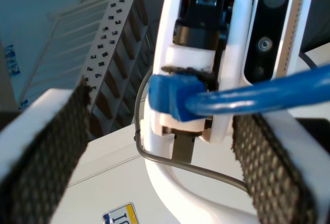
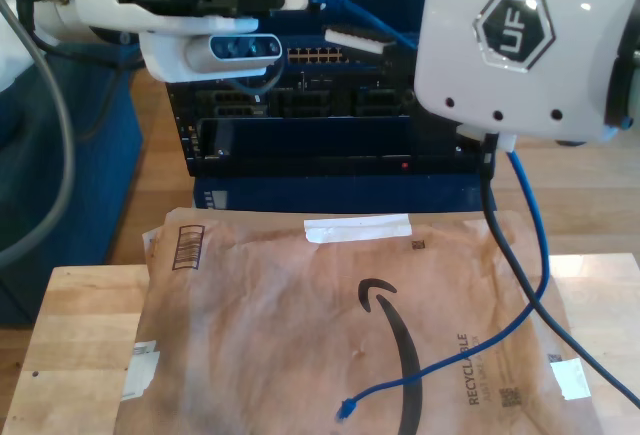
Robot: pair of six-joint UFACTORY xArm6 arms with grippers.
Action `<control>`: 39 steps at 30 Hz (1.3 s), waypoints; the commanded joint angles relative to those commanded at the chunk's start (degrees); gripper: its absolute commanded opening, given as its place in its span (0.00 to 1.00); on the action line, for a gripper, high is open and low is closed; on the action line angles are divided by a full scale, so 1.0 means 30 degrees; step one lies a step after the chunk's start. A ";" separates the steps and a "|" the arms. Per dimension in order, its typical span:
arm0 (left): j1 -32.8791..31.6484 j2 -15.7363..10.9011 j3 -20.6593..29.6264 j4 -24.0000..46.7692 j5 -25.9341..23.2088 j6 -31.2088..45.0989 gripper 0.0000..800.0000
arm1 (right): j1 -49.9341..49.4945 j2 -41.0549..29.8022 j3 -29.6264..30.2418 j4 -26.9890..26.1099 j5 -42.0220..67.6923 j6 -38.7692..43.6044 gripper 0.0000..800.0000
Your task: Grab the cable and plug it in
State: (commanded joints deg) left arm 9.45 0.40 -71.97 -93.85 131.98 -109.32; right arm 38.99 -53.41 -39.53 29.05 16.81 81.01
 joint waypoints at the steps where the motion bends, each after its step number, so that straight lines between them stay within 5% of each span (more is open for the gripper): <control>1: 0.0000 0.0000 0.0000 0.0000 0.0000 -0.0088 0.04 | 0.0000 0.0029 0.0000 0.0000 0.0000 -0.0029 0.52; 32: -0.0029 0.0264 0.0029 0.0000 0.0527 -0.0908 0.04 | 0.0440 0.0410 0.0176 0.0000 -0.0498 0.0000 0.34; 39: -0.0029 0.0264 0.0029 0.0000 0.0557 -0.0908 0.04 | 0.0440 0.0410 0.0176 0.0000 -0.0527 0.0088 0.15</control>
State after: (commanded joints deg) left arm 9.36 1.19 -71.88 -93.85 133.65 -112.04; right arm 40.31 -52.18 -39.00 29.05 15.23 81.27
